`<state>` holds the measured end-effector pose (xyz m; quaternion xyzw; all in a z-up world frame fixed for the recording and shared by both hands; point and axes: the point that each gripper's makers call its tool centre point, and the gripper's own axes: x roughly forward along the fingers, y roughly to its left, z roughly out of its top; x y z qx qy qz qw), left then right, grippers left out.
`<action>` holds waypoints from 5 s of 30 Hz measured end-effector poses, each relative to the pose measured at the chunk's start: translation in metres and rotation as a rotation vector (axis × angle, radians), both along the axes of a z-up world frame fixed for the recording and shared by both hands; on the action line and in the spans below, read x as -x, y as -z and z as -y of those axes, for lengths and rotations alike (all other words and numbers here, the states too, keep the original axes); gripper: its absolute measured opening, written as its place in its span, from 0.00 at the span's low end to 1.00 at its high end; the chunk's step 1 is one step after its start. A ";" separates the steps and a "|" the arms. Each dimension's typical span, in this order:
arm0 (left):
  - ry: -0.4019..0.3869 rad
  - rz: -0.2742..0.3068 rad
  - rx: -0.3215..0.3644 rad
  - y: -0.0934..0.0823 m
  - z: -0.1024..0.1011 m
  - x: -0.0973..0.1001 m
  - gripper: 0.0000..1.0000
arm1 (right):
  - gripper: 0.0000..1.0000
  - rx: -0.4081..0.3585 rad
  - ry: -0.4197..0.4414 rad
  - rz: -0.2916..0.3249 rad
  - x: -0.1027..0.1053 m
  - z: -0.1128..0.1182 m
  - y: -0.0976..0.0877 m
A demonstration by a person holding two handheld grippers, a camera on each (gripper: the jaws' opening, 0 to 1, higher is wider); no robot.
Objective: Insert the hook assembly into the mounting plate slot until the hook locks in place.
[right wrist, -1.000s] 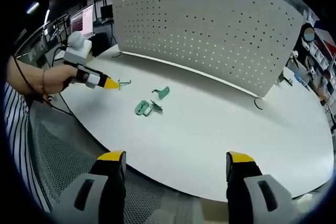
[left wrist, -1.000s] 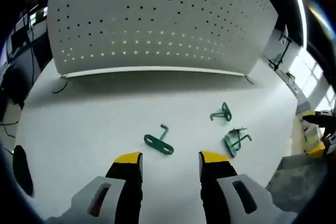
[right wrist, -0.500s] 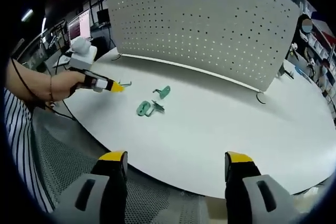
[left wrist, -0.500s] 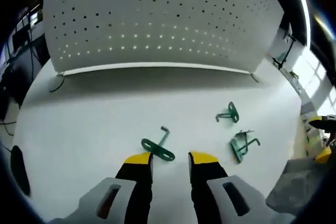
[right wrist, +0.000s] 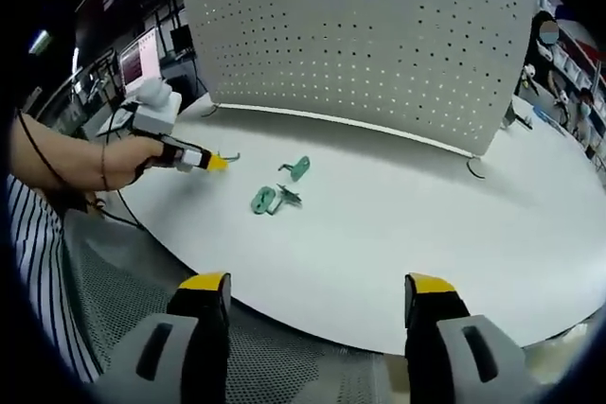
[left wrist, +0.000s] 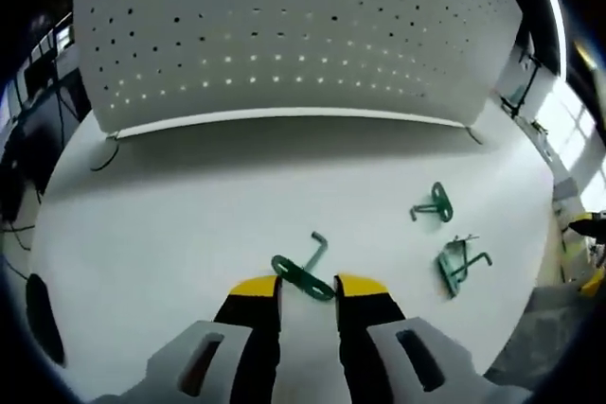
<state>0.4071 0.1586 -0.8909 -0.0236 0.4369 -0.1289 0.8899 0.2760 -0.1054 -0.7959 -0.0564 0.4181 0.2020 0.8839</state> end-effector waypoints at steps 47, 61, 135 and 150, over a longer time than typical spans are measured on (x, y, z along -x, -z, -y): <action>0.006 0.086 0.091 -0.037 -0.025 -0.013 0.01 | 0.67 0.030 0.028 -0.016 -0.006 0.007 0.007; 0.028 0.128 0.272 -0.084 -0.014 -0.006 0.01 | 0.67 -0.003 0.004 0.013 -0.015 -0.012 -0.005; 0.222 0.424 0.444 -0.206 0.040 0.073 0.01 | 0.14 -0.872 -0.060 0.035 -0.056 -0.212 -0.128; 0.217 0.466 0.415 -0.212 0.038 0.074 0.01 | 0.06 -0.978 -0.027 -0.080 -0.057 -0.217 -0.124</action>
